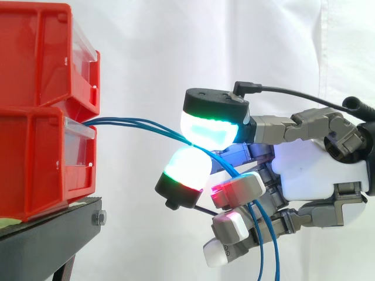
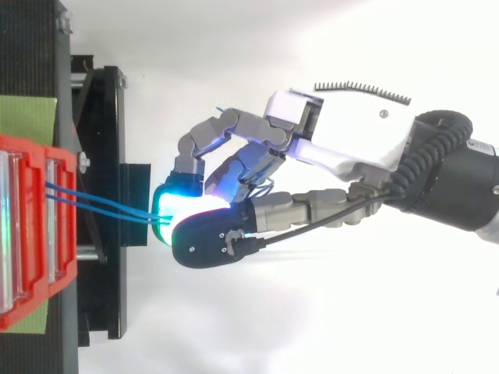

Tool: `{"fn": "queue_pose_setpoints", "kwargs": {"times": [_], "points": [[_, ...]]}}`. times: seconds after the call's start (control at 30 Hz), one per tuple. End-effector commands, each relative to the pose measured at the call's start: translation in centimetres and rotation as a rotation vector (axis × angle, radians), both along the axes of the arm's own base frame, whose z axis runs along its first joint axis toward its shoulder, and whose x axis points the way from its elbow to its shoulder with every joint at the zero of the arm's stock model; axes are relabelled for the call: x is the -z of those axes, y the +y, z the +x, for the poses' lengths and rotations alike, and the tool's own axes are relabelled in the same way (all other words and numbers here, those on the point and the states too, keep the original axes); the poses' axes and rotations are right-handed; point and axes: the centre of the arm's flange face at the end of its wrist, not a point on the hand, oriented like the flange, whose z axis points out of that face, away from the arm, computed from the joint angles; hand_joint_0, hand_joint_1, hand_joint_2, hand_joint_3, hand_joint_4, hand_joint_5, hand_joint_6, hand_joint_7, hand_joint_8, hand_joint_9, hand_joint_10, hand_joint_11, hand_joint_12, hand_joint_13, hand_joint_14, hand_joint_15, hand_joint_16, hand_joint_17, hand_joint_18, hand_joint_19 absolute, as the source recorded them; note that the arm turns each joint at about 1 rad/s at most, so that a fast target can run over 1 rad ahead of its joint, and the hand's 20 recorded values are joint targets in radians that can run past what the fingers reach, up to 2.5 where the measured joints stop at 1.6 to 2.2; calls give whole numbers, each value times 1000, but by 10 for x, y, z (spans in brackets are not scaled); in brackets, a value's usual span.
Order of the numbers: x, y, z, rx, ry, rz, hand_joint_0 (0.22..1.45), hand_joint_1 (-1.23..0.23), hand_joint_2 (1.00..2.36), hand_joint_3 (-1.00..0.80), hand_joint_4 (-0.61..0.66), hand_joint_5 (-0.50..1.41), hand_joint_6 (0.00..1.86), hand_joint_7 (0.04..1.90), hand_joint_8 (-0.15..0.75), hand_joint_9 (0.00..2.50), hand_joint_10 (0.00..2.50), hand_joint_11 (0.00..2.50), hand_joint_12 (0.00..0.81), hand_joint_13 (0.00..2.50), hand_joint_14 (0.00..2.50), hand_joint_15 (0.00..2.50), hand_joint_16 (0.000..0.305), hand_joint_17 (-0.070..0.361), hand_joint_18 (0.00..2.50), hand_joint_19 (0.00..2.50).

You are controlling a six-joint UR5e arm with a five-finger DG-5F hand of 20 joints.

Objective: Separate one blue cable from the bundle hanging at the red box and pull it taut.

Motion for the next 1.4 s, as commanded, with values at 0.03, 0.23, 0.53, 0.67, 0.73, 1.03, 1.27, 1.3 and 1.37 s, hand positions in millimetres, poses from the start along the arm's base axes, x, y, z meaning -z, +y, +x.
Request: {"fn": "queue_pose_setpoints", "kwargs": {"times": [0.03, 0.23, 0.53, 0.67, 0.73, 1.03, 1.27, 1.3, 1.37], "points": [[1, -1, 0, 1, 0, 1, 674, -771, 1019, -156, 70, -231, 948, 1007, 247, 948, 446, 1290, 342, 967, 24, 983, 37, 83, 654, 480], [-1, -3, 0, 4, -1, 2, 692, -804, 1017, -187, 40, -235, 952, 959, 238, 944, 436, 1292, 336, 962, 24, 979, 37, 84, 656, 487], [0, -6, 0, 13, -3, 3, 775, -861, 1000, -492, 50, -229, 945, 939, 231, 964, 423, 1292, 330, 977, 24, 972, 36, 82, 675, 486], [0, -6, 0, 16, -3, 1, 725, -850, 1000, -500, 71, -225, 943, 938, 237, 970, 419, 1297, 330, 980, 25, 969, 36, 82, 689, 486], [0, -6, 0, 16, -3, 3, 635, -830, 1000, -500, 95, -226, 940, 948, 243, 970, 430, 1305, 337, 973, 25, 983, 37, 83, 678, 494], [0, -6, 0, 16, -3, 3, 538, -685, 1000, -500, 125, -229, 937, 911, 263, 963, 500, 1266, 353, 969, 23, 968, 40, 91, 673, 502], [0, -6, 0, 16, -3, 3, 638, -629, 1005, -440, 100, -222, 929, 959, 248, 991, 420, 1302, 342, 967, 24, 966, 38, 86, 666, 506], [0, -6, 0, 16, -3, 3, 641, -636, 1007, -424, 98, -222, 930, 959, 248, 991, 422, 1307, 342, 966, 24, 975, 38, 86, 665, 514], [0, -6, 0, 16, -5, 3, 650, -677, 1014, -322, 75, -223, 938, 1000, 248, 992, 425, 1308, 342, 968, 24, 966, 38, 86, 668, 513]]}}
